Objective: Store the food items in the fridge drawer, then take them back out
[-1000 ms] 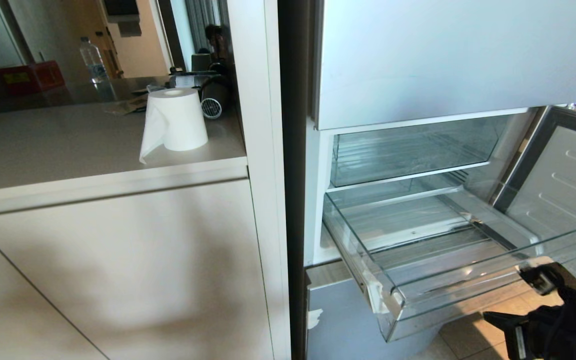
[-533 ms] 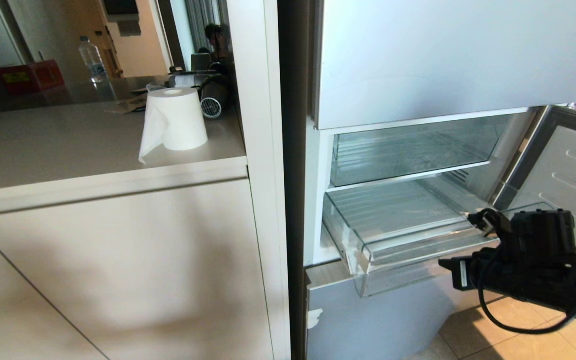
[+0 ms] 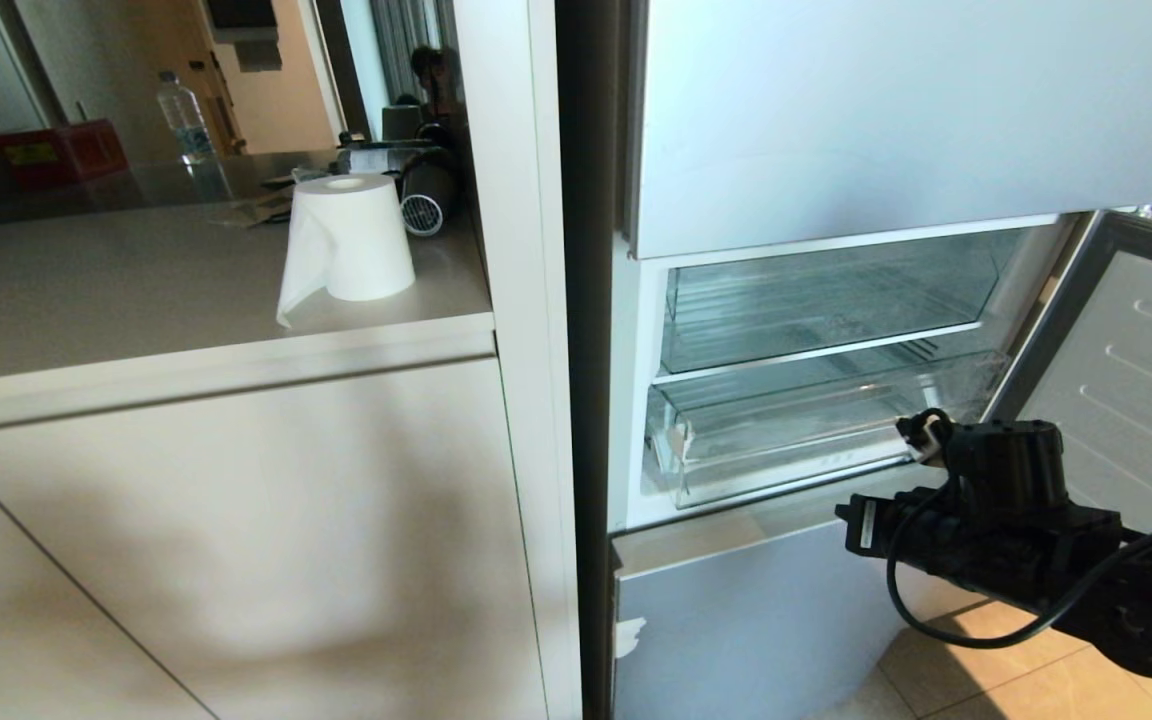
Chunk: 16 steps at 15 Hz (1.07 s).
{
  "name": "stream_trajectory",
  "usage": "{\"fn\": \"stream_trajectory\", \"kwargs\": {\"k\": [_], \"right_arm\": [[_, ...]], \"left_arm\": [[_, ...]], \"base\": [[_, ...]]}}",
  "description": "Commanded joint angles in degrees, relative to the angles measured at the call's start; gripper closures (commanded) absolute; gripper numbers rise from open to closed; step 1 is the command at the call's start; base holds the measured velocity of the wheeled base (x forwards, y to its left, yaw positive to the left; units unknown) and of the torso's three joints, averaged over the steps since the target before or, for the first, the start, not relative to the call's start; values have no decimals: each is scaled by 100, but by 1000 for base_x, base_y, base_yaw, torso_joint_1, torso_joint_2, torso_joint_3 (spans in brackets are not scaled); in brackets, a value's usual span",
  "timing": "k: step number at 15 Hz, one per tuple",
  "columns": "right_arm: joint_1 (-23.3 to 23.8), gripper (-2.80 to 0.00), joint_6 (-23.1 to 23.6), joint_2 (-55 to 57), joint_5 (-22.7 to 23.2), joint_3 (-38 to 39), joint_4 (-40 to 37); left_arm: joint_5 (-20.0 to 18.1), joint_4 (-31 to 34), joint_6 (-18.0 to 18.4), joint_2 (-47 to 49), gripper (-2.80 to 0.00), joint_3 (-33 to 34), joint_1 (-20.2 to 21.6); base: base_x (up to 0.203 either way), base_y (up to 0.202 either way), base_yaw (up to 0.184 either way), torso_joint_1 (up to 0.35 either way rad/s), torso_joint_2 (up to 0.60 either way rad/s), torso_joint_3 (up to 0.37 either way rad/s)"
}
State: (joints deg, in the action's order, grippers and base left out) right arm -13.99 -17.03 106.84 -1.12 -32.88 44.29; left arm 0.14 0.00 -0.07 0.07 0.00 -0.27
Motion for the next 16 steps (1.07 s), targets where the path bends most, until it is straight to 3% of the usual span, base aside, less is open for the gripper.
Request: {"fn": "stream_trajectory", "kwargs": {"k": [1,11,16], "right_arm": [[-24,0,-21,0,6,-35,27],[-84,0,-19,1834,-19,-2217,35],[-112,0,-108,2037,-64,-2650,35]], "left_arm": [[4,0,-1,1,0,0,0],[4,0,-1,1,0,0,0],[4,0,-1,1,0,0,0]], "base": [[0,0,0,0,0,0],[0,0,0,0,0,0],[0,0,0,0,0,0]]}}
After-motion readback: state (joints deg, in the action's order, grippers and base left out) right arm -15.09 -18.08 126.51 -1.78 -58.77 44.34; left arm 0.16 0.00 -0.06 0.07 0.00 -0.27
